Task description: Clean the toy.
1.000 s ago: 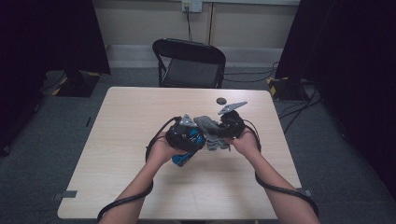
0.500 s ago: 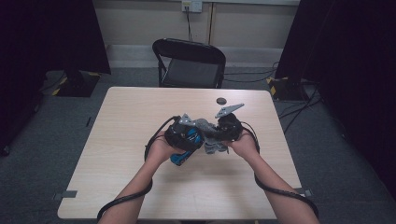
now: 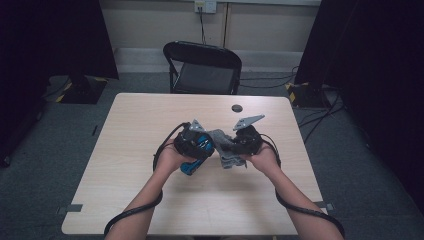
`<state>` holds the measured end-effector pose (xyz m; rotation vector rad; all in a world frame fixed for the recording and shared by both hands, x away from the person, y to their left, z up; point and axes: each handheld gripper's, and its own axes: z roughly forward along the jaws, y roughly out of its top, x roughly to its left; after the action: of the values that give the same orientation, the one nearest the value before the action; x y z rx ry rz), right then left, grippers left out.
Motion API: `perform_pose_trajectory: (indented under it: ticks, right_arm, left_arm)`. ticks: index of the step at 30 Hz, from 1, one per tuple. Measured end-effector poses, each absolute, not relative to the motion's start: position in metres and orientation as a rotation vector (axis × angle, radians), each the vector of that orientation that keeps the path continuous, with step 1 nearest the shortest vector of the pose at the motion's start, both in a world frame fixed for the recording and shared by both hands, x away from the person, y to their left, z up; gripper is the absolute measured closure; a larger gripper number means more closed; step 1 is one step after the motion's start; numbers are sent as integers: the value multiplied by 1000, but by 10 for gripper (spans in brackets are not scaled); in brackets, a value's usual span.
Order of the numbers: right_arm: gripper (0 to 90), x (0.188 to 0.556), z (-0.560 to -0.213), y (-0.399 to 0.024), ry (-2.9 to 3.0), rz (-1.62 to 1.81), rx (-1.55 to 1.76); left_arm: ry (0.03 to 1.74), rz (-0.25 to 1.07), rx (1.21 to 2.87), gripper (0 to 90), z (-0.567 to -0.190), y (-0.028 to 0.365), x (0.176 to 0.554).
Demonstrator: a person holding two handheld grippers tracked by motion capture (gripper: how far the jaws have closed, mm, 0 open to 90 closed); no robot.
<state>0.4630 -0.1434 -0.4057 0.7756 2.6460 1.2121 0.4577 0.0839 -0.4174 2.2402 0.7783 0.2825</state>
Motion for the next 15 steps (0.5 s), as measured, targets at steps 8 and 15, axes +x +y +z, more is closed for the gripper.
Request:
perform_pose_trajectory:
  ticks: [8, 15]
  right_arm:
    - [754, 456, -411, -143, 2666, 1234, 758]
    - [754, 453, -416, -143, 2677, 1258, 766]
  left_arm:
    - [823, 296, 2242, 255, -419, 91, 464]
    - [863, 328, 2224, 254, -417, 100, 469]
